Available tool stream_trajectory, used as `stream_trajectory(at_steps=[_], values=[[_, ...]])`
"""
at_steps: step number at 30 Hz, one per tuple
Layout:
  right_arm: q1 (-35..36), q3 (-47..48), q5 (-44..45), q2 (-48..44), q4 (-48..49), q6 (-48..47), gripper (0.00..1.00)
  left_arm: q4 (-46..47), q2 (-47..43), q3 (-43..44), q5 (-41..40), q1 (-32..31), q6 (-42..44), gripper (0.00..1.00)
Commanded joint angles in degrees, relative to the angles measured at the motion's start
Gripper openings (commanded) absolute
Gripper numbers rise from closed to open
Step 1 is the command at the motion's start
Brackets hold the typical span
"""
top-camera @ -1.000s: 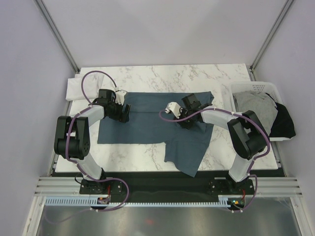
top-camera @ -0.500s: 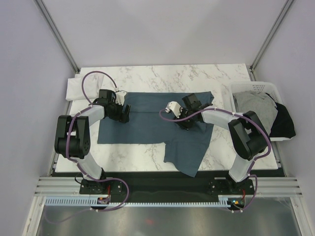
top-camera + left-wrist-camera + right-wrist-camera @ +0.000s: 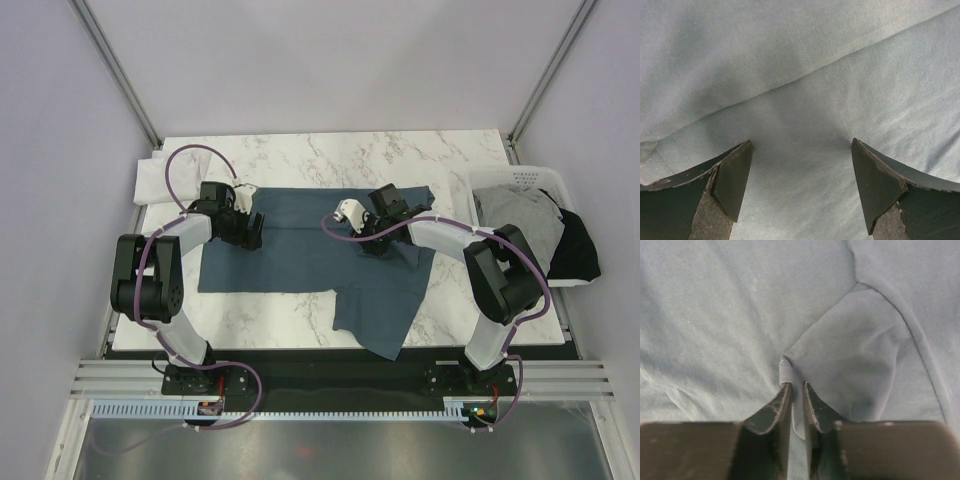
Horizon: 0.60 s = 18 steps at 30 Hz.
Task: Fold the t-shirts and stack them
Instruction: Fold the tshirt
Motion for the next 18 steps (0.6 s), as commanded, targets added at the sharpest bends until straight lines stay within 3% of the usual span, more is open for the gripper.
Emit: stream_trajectory(at_steps=[1, 6, 18], values=[[0.4, 1.8, -2.1, 0.2, 0.7, 0.6, 0.19, 0.8, 0.0, 0.9, 1.3, 0.4, -0.9, 0.87], [0.9, 1.8, -4.0, -1.3, -1.7, 1.2, 0.08, 0.9, 0.0, 0.8, 1.4, 0.4, -0.9, 0.88], [2.0, 6.3, -12.9, -1.5, -7.2, 6.6, 0.07, 1.0, -0.3, 0.8, 1.4, 0.5, -1.0, 0.87]])
